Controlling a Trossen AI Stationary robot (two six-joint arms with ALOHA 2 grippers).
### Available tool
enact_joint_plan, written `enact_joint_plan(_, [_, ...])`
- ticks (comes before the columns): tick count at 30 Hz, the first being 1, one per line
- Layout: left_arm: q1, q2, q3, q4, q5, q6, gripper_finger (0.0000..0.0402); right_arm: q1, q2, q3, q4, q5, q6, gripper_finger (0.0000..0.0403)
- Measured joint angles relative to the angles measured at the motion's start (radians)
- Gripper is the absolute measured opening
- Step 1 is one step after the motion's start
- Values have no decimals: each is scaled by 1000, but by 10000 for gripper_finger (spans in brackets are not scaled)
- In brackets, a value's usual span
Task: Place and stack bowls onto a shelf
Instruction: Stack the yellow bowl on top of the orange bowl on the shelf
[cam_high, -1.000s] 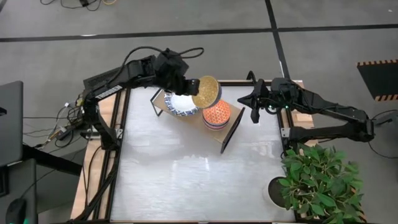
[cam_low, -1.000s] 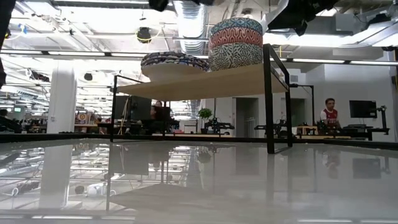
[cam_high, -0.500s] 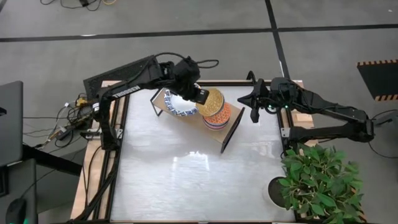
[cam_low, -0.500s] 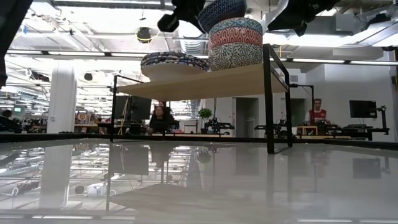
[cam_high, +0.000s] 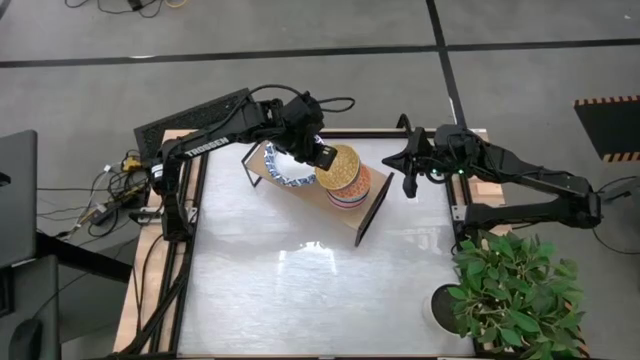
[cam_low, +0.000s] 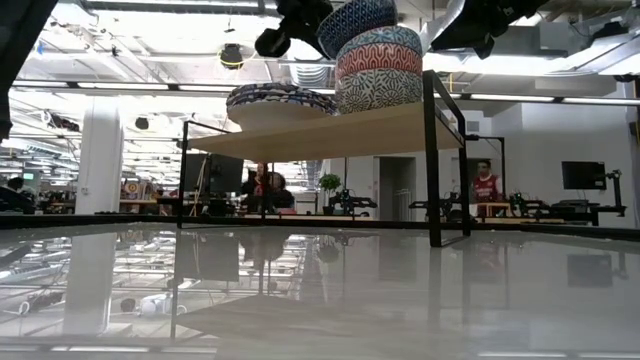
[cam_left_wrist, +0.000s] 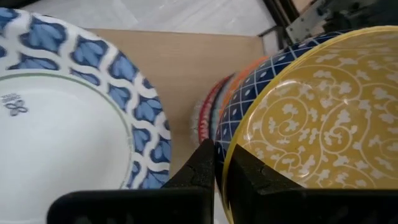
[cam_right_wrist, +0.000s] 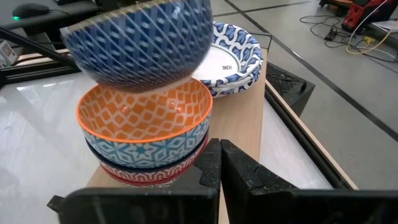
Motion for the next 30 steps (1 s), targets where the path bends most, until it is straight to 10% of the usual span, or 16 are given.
enact_joint_plan(30, [-14,47,0,66,60,91,32,-2,0,0,1,0,0,27])
